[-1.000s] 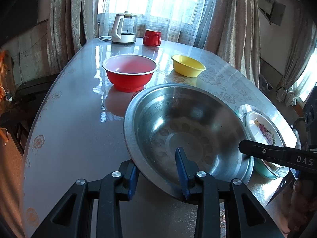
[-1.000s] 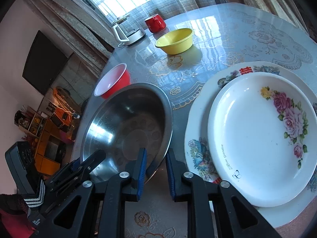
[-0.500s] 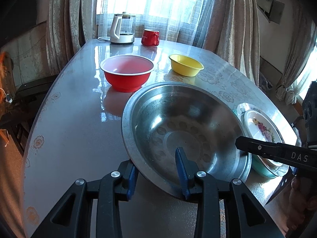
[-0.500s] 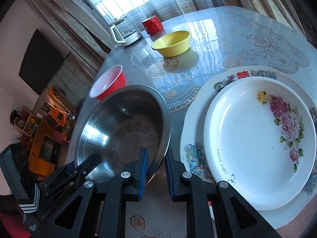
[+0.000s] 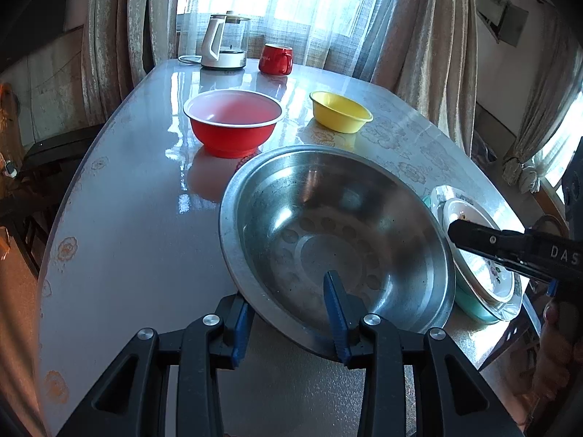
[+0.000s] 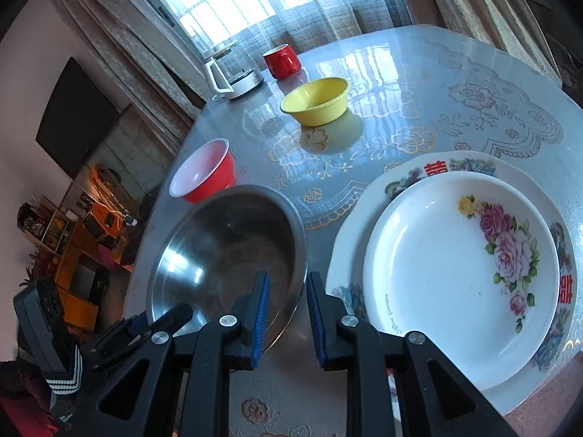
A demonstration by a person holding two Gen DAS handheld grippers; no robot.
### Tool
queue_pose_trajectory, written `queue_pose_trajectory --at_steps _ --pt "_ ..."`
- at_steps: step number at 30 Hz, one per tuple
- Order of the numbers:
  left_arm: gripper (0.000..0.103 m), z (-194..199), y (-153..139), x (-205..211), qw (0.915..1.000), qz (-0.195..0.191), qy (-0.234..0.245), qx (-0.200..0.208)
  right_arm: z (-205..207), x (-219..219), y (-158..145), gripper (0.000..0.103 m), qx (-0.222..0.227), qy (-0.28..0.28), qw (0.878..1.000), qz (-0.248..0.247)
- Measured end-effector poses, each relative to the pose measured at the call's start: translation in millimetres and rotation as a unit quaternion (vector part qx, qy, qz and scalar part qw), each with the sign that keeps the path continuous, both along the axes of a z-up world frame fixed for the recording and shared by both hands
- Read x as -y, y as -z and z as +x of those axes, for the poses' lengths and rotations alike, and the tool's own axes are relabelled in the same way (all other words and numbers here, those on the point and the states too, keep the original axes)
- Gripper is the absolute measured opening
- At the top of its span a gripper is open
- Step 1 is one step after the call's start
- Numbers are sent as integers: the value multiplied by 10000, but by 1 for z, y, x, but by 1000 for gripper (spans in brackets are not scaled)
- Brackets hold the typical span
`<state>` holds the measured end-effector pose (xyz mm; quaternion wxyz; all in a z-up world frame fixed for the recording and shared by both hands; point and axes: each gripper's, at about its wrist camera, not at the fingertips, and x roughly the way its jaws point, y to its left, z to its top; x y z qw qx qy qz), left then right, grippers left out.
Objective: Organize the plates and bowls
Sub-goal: 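Lower the steel bowl onto the table and open both grippers, then move both grippers to the rim of the yellow bowl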
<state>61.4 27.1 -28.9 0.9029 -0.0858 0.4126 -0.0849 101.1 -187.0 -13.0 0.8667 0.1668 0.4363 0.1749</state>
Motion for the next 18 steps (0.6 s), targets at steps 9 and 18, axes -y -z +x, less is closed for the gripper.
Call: queue_pose_trajectory --at_steps 9,18 --pt "62 -9 -7 5 9983 492 77 288 8 7 -5 23 76 63 9998 160" --pt "77 -6 -31 -14 9962 494 -247 672 27 27 -18 29 224 424 9988 138"
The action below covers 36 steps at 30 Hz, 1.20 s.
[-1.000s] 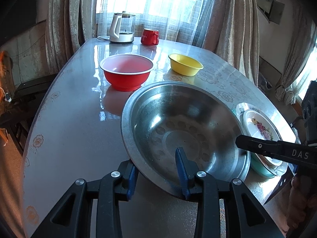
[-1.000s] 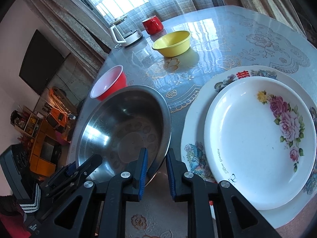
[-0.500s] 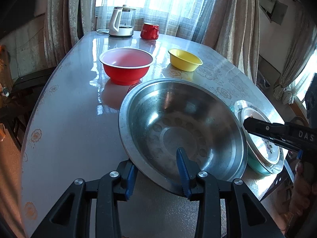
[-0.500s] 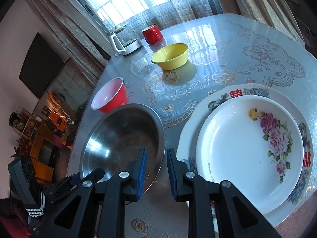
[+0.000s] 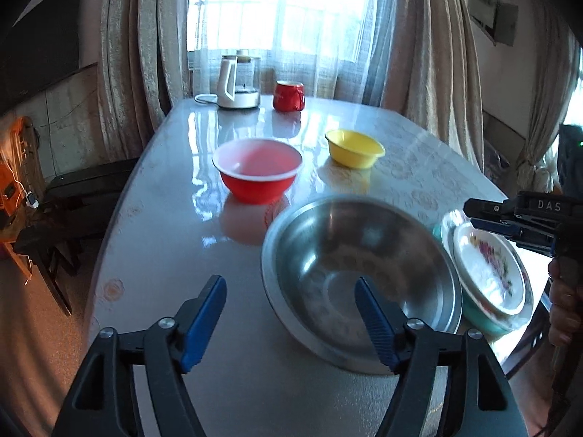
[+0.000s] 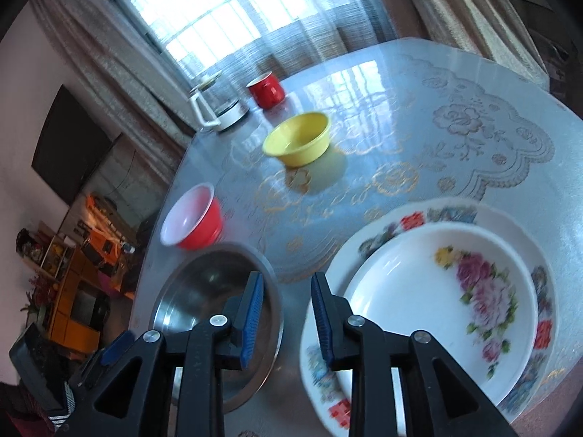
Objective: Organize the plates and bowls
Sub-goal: 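Move both grippers to the rim of the yellow bowl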
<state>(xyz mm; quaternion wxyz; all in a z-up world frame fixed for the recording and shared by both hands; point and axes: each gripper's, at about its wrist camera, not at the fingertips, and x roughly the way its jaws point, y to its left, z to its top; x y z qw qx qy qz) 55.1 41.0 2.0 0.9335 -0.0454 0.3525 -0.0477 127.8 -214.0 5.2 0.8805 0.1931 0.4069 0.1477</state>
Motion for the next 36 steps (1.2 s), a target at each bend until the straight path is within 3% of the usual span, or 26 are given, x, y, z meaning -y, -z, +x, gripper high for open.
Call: queue_pose_trajectory --at_steps 9,20,36 --pt "89 40 -27 1 9997 -219 21 48 43 14 -16 33 31 216 9995 -226" --pt "90 102 -46 10 9987 -466 -102 -202 127 13 -1 35 -471 100 9986 -230" --pt "90 181 -52 35 9966 -376 -22 -727 232 7 35 38 -1178 394 9911 486"
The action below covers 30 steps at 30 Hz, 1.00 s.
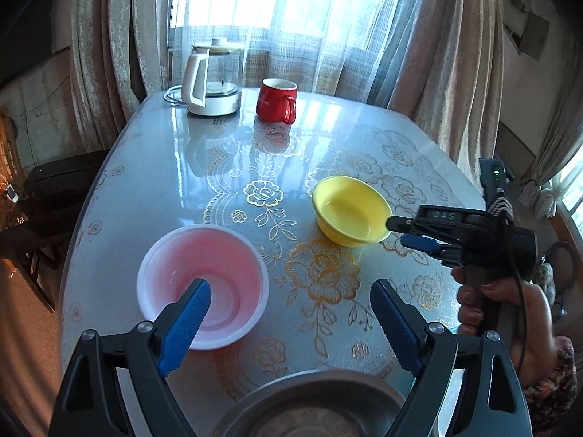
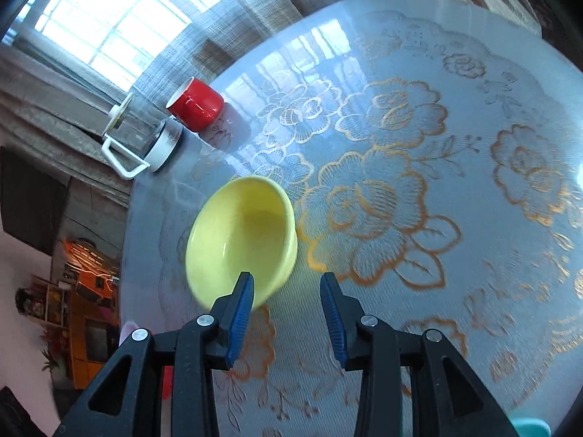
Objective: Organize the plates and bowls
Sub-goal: 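Move both grippers to the rim of the yellow bowl, then close both grippers on the yellow bowl rim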
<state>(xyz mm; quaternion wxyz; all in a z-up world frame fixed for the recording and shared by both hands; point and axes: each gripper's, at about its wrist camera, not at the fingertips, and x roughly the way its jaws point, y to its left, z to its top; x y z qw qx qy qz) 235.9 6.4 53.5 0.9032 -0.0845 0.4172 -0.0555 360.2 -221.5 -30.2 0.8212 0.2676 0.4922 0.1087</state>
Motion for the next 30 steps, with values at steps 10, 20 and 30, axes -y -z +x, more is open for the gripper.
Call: queue_pose_trajectory --at_steps 10,20,30 --pt "90 36 2 12 9998 139 -10 -153 24 -17 20 38 -248 -301 9991 -181" --pt "89 81 14 20 9985 40 -248 -489 29 -26 21 16 -116 -510 9982 -283" --pt "67 120 41 46 9957 261 -153 -879 19 -13 27 14 -204 -520 9980 -281"
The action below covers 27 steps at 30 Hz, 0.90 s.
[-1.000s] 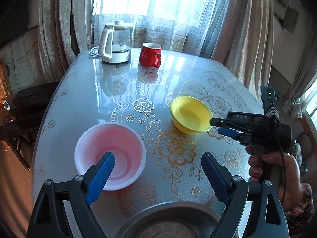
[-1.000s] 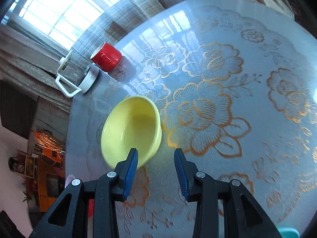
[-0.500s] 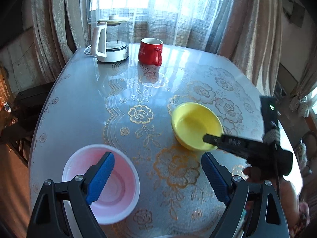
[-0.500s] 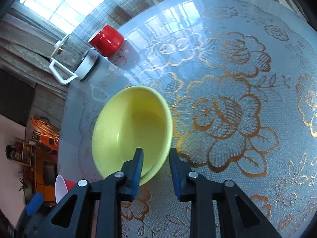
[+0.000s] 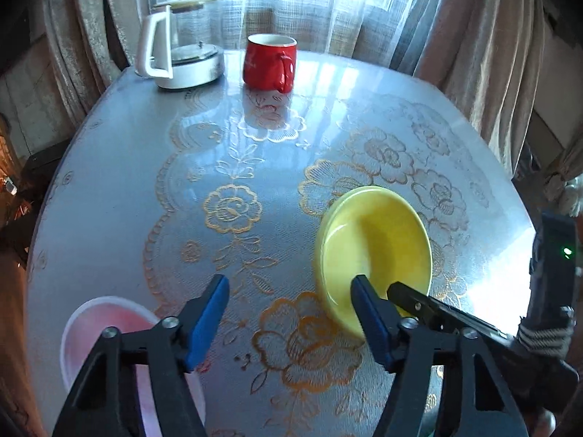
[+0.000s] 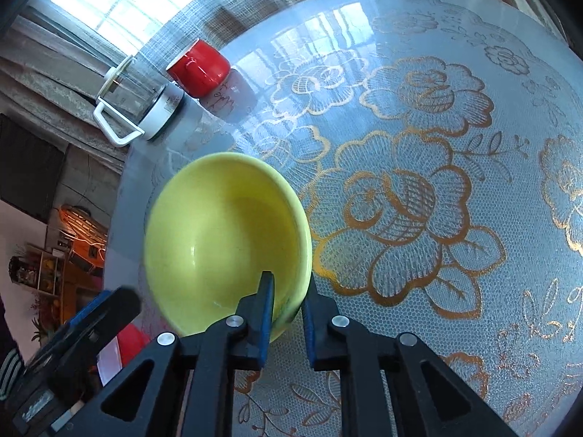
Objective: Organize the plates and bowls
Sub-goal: 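Close both grippers on the yellow bowl rim, then lift the yellow bowl with both grippers and carry it toward the steel bowl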
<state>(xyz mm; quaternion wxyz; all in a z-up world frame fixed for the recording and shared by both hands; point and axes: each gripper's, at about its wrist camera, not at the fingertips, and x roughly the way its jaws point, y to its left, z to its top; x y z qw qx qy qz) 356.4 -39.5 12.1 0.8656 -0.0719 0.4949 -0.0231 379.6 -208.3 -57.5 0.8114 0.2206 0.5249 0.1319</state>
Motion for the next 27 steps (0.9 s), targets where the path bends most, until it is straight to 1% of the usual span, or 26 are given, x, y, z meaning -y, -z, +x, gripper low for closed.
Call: queue_pose_trajectory --at_steps 2,4,6,8,9,10,12,13,14,17,21,27 --pt "67 4 5 2 10000 -66 -13 -57 -1 2 1 14 -30 17 10000 -33" --pt "60 8 10 6 9999 -51 14 -146 -1 4 0 14 -24 -1 10000 -46" --pt "42 11 14 12 9998 30 108 -187 -3 6 -1 14 -22 13 10000 -57" --pt "36 14 18 17 9994 207 170 -234 -4 8 -1 14 -40 29 10000 -58" --pt "30 14 20 18 9992 263 190 -248 -5 9 -1 14 -57 43 10000 -60" --pt "26 14 22 20 9989 297 245 -285 -6 11 -1 14 -64 50 10000 -34" --pt "16 14 24 23 9985 325 331 -305 -7 12 0 14 -104 52 9999 36" --pt "14 13 25 24 9982 360 364 -299 -8 13 0 14 -115 50 9999 31" --pt "12 12 25 28 9978 421 415 -288 -9 13 0 15 -119 41 9999 21" --pt "12 6 24 32 9965 611 526 -196 -14 12 -3 13 -64 33 10000 -9" --pt "12 -3 20 35 9958 681 595 -111 -24 9 -8 13 11 -7 10000 -95" --pt "12 -29 8 36 9947 769 684 74 -46 7 -19 13 89 -13 9999 -113"
